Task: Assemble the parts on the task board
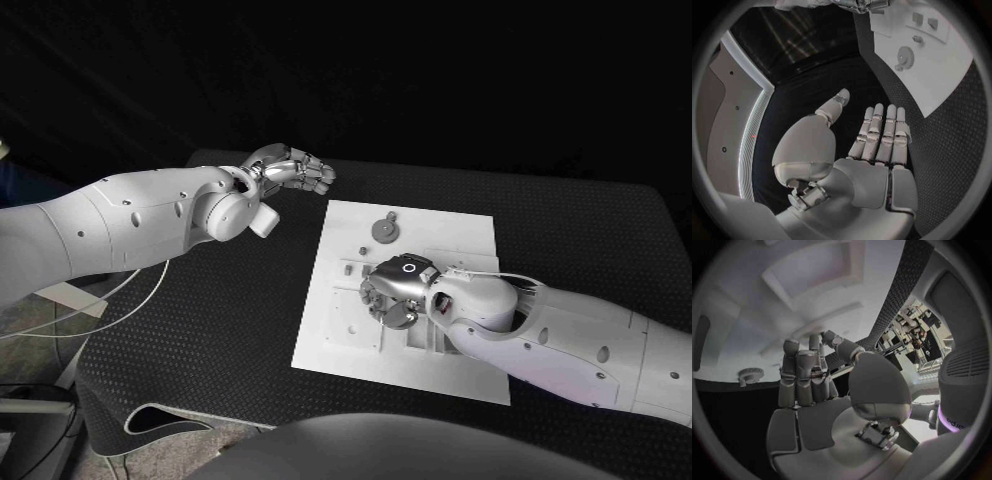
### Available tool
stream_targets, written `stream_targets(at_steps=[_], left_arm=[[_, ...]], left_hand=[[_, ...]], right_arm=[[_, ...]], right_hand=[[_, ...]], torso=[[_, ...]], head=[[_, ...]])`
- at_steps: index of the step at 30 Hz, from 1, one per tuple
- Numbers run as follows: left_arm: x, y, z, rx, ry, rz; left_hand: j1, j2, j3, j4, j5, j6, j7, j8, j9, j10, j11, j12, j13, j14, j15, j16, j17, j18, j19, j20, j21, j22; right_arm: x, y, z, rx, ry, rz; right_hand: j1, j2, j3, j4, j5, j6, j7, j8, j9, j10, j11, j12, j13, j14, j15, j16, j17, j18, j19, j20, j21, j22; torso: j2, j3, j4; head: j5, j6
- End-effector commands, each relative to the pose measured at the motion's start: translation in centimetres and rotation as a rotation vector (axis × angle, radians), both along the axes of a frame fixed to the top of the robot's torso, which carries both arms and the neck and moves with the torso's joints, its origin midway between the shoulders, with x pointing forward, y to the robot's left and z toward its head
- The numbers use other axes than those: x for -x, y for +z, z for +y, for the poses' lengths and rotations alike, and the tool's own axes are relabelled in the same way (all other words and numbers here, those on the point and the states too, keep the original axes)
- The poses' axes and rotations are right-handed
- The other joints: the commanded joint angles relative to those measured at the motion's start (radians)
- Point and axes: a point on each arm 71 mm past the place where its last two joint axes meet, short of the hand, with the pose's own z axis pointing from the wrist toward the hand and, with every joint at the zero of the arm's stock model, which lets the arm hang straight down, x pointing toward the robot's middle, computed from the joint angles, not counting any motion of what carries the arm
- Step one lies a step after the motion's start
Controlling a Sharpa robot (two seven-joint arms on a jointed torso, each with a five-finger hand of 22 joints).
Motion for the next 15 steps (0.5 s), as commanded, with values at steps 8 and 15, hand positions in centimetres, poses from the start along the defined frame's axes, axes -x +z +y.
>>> stream_targets(at_steps=[8,15], left_arm=[[0.1,0.2,0.0,0.004,-0.009,-0.008],[0.0,0.2,0.2,0.003,-0.007,-0.007]], left_hand=[[0.006,-0.002,-0.002,0.002,-0.004,0.000,0.006,0.004,0.001,0.006,0.004,0.005,-0.001,0.008,0.003,-0.006,0.001,-0.005,0.001,0.005,0.001,-0.002],[0.007,-0.002,-0.002,0.002,-0.004,0.000,0.006,0.004,0.001,0.006,0.003,0.005,-0.002,0.008,0.003,-0.006,0.001,-0.005,0.001,0.006,0.001,-0.002]], right_arm=[[0.4,0.4,-1.1,-0.037,-0.020,-0.019],[0.7,1.7,-2.3,-0.098,-0.033,-0.055]], right_hand=[[-0.012,-0.045,-0.052,0.001,0.004,-0.037,0.009,-0.016,-0.010,-0.064,0.025,-0.012,-0.015,-0.009,0.024,0.010,-0.004,0.015,-0.014,0.002,0.006,0.019],[0.000,-0.042,-0.051,0.001,0.004,-0.032,0.013,-0.013,-0.010,-0.061,0.025,-0.007,-0.014,-0.006,0.024,0.015,-0.005,0.015,-0.011,0.000,0.008,0.018]], torso=[[0.000,0.0000,-0.0013],[0.000,0.0021,-0.0003]], head=[[-0.004,0.000],[-0.005,0.000]])
